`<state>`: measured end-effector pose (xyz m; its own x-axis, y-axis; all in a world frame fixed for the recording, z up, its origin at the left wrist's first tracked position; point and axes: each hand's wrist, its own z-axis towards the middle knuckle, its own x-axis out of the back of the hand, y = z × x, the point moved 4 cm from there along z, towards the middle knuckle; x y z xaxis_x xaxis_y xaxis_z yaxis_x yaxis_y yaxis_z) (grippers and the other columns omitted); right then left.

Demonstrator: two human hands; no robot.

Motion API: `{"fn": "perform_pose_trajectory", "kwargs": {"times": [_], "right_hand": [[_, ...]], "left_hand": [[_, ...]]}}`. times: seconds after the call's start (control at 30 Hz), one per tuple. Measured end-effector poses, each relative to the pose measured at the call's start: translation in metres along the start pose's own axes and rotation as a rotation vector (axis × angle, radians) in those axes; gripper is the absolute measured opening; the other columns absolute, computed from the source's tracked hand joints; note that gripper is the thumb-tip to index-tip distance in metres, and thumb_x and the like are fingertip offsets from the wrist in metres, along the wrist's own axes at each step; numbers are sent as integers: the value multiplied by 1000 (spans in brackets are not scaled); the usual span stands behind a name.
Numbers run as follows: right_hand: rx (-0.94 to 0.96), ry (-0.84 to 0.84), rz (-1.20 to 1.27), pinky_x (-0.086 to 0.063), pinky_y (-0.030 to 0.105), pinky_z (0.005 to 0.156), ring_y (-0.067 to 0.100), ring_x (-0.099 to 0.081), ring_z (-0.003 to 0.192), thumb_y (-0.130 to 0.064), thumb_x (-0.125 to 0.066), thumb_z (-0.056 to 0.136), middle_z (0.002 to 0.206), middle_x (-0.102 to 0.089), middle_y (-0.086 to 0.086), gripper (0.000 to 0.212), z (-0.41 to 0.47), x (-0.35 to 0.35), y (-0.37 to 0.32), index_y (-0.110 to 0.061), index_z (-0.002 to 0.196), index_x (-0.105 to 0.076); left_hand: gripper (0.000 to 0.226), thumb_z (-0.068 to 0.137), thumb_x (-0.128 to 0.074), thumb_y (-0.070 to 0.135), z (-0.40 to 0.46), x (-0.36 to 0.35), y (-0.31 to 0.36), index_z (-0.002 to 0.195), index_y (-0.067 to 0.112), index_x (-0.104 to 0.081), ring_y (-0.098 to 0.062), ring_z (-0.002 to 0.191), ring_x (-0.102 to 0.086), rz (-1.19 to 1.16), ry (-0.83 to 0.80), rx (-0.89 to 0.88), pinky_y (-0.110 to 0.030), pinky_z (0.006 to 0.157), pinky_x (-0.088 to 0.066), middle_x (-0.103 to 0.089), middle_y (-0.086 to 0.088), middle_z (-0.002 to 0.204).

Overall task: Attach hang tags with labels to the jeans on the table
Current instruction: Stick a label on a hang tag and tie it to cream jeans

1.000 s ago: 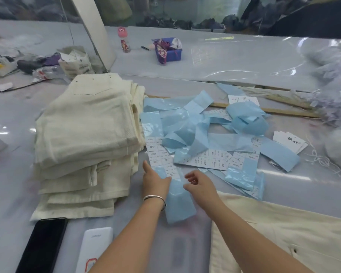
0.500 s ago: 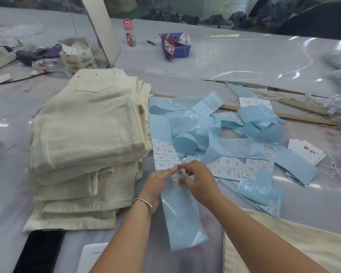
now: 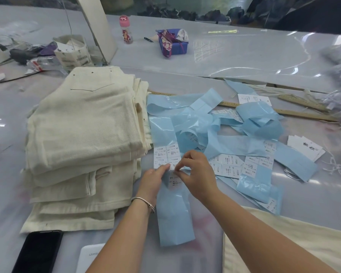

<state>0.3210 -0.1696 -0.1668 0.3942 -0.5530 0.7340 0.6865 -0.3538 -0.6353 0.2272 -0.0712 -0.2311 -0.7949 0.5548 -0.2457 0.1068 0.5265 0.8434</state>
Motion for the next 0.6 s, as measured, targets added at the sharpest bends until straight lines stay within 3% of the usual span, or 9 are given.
{"fn": "perform_pose_trajectory", "kwargs": {"times": [0.2, 0.33, 0.4, 0.47, 0.53, 0.6], "right_hand": [[37, -63, -18, -43, 30, 79, 17, -50, 100, -15, -75, 80, 97, -57, -1, 2, -3, 9, -8, -13, 80, -73], [84, -241, 101, -44, 30, 87, 13, -58, 95, -15, -75, 77, 95, -64, -6, 8, -23, 34, -27, -17, 75, -68], [-62, -370, 448, -49, 26, 83, 10, -64, 84, -15, -75, 73, 86, -69, -3, 8, -41, 55, -28, -17, 75, -67], [-269, -352, 846, -51, 23, 73, 13, -64, 76, -7, -72, 70, 79, -68, 6, 10, -55, 79, -19, -10, 78, -66], [-418, -227, 918, -50, 25, 68, 16, -61, 73, 2, -70, 72, 76, -66, 7, 13, -61, 98, 0, -6, 79, -63], [-554, -132, 863, -48, 27, 67, 17, -58, 72, 8, -63, 80, 75, -64, 7, 15, -67, 112, 19, -7, 78, -61]], "left_hand": [[18, 91, -63, 21, 5, 1, 2, 104, 13, -73, -25, 103, -69, 44, 17, 4, -46, 98, -51, -74, -5, 106], [17, 90, -63, 20, 13, 13, 6, 97, 9, -73, -30, 97, -70, 12, 145, 39, -44, 93, -53, -74, -11, 103], [17, 90, -64, 21, 16, 21, 10, 97, 8, -72, -29, 94, -69, 59, 226, 18, -42, 91, -54, -73, -12, 103], [14, 91, -64, 26, 13, 22, 14, 90, 12, -69, -26, 88, -68, 182, 263, -28, -36, 82, -54, -72, -9, 98], [21, 90, -66, 32, 1, 18, 20, 90, 12, -61, -26, 87, -65, 382, 327, -96, -32, 72, -52, -70, -8, 94], [41, 86, -69, 35, -20, 9, 24, 110, 6, -53, -31, 103, -59, 717, 405, -172, -37, 85, -48, -63, -15, 113]]}}
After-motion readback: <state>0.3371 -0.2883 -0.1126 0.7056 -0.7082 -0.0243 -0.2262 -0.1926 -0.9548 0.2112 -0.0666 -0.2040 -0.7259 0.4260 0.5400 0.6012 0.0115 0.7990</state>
